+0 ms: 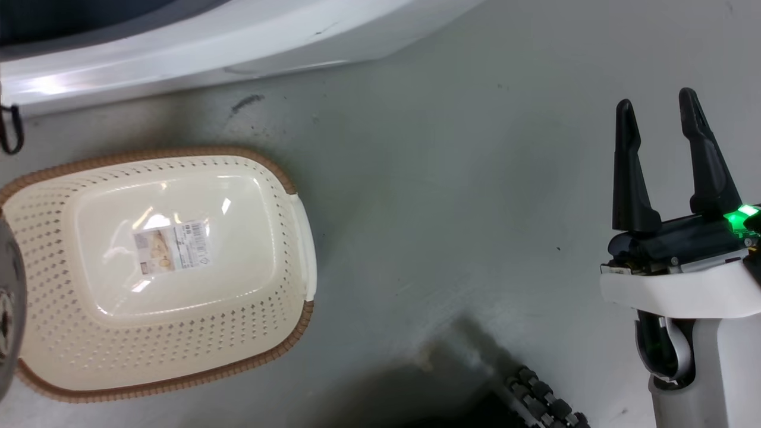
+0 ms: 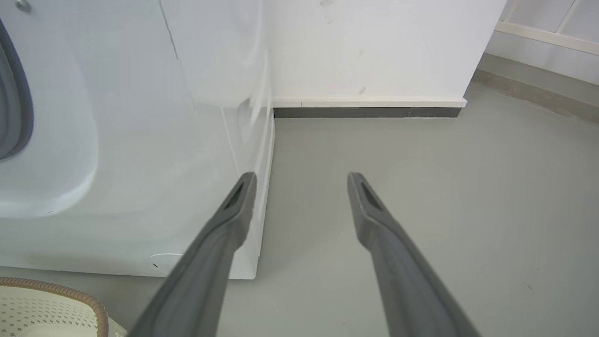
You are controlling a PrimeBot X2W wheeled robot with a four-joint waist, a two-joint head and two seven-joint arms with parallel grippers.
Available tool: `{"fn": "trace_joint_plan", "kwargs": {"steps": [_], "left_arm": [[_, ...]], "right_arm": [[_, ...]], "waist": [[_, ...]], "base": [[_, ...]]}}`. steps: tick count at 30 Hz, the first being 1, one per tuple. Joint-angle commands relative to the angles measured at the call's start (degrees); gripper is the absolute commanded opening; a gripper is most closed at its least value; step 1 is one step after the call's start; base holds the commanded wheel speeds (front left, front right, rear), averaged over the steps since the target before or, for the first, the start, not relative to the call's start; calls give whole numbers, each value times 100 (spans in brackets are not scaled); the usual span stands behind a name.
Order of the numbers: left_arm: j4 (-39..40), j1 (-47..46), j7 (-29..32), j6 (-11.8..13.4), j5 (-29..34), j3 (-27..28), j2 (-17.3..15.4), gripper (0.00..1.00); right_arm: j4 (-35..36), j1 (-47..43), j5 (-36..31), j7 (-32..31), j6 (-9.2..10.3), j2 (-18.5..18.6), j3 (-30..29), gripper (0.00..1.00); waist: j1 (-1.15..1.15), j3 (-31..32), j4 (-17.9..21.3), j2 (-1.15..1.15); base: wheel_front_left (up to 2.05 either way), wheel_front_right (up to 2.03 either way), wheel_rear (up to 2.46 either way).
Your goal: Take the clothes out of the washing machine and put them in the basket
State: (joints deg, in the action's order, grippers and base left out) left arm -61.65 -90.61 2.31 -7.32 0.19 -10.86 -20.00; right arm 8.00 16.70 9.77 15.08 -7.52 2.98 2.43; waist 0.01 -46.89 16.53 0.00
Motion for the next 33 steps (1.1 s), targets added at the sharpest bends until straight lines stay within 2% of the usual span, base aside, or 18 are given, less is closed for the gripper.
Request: {"fn": "trace_joint_plan", "kwargs": {"steps": [1,7,12,15,20,21,22,23,26,33], "left_arm": [[-120,-247,218,-5,-103,-99,12,100],[-489,-820,1216,-6,-628,-568,-34,100],[-640,-1069,1911,-7,-875,-1026,-199,100],[-676,-1124,2145,-8,-948,-1274,-307,100],[-605,-1139,2198,-8,-1143,-1567,-386,100],[-567,-1159,2139,-8,-1163,-1619,-418,43],[-540,-1185,2100,-8,-1194,-1654,-442,6],[-534,-1192,2111,-8,-1215,-1702,-437,0],[-507,-1212,2051,-8,-1343,-1725,-430,0],[-438,-1183,1470,-8,-1546,-1780,-533,0]], "right_arm": [[40,143,50,14,6,-20,23,100],[25,158,215,14,6,-20,50,100],[-2,219,363,14,6,-20,64,100],[-7,244,403,14,6,-20,61,100],[-18,225,454,14,6,-19,83,100],[-24,222,464,14,6,-19,92,100],[-29,227,471,14,6,-19,101,100],[-34,236,468,14,6,-20,107,100],[-50,248,464,14,6,-19,115,100],[-119,242,402,13,6,-19,72,100]], "waist": [[-1,-235,154,0],[-1,-486,300,0],[-1,-644,379,0],[-1,-699,414,0],[-1,-726,444,0],[-1,-724,447,0],[-1,-723,448,0],[-1,-719,445,0],[-1,-702,442,0],[-1,-539,388,0]], "base": [[0,0,0],[0,0,0],[0,0,0],[0,0,0],[0,0,0],[0,0,0],[0,0,0],[0,0,0],[0,0,0],[0,0,0]]}}
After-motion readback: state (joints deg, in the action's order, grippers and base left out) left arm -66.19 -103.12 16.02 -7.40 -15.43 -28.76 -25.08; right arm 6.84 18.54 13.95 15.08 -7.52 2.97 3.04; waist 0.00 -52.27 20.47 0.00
